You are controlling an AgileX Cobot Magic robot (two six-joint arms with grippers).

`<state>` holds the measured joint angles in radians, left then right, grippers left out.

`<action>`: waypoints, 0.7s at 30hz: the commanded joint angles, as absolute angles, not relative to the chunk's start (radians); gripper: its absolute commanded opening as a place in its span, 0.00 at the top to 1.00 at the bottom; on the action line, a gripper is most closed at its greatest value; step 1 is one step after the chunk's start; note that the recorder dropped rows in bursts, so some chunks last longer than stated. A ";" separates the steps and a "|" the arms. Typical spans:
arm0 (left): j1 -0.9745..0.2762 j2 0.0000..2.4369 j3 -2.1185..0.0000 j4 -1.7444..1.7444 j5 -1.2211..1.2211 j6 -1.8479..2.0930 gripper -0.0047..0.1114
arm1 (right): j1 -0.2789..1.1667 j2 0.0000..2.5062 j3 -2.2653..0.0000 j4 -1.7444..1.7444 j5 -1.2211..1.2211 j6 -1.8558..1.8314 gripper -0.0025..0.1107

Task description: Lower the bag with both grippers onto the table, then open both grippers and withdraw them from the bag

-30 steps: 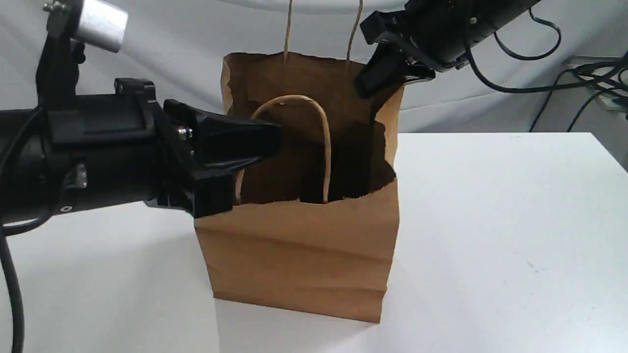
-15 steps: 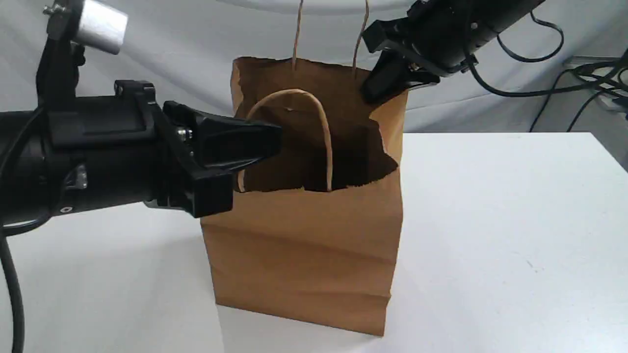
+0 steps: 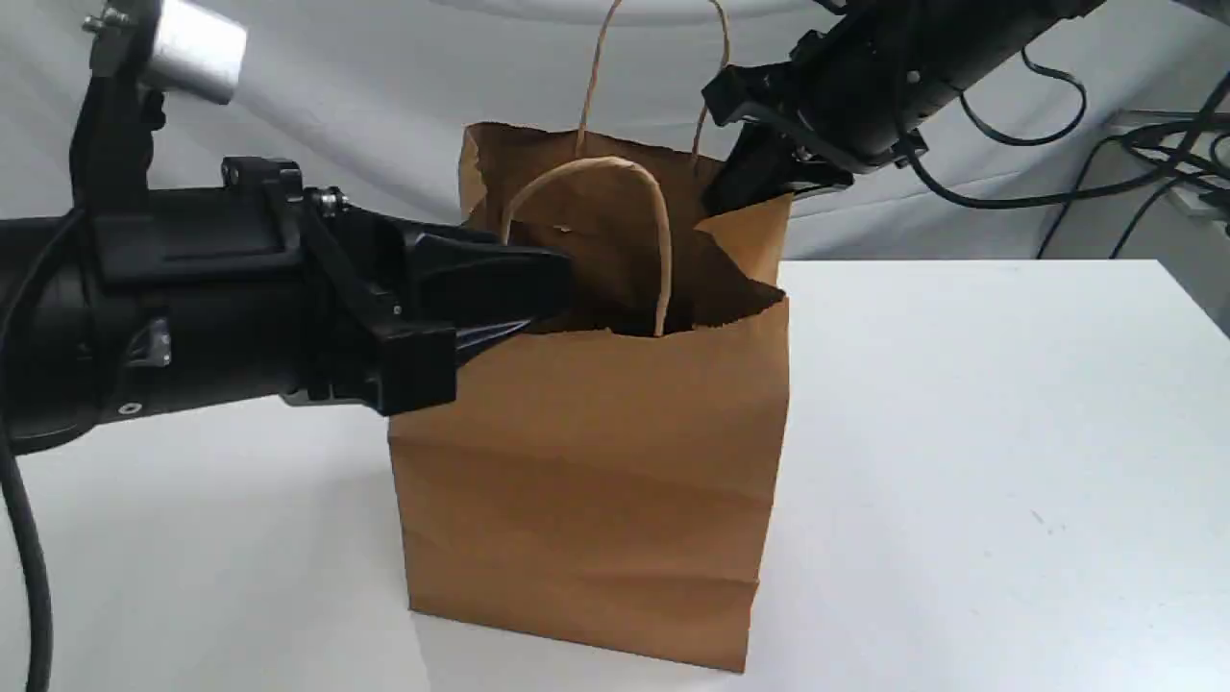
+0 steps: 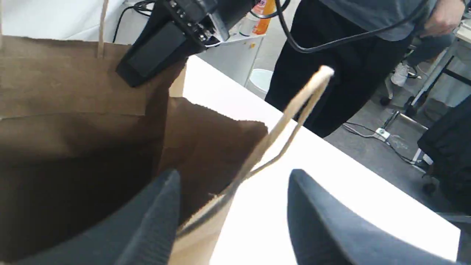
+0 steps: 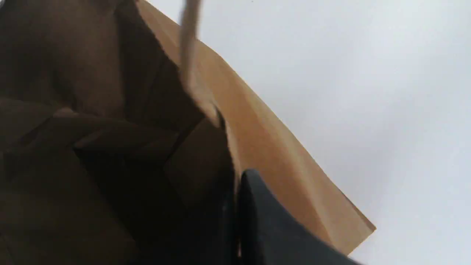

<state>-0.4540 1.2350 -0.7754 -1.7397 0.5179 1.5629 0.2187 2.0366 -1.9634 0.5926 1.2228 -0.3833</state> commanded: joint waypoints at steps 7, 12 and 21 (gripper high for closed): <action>-0.458 1.232 -0.768 -1.744 0.567 1.522 0.53 | 0.221 2.040 -1.967 0.594 1.221 -0.382 0.98; -0.458 1.174 -0.768 -1.744 0.576 1.518 0.53 | 0.221 2.040 -1.967 0.594 1.221 -0.382 0.98; -0.458 0.975 -0.768 -1.479 0.538 1.277 0.54 | 0.221 2.040 -1.967 0.587 1.221 -0.381 0.98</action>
<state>-0.4540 1.0127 -0.7754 -1.5590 0.5395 1.3651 0.2187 2.0386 -1.9634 0.5947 1.2228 -0.3811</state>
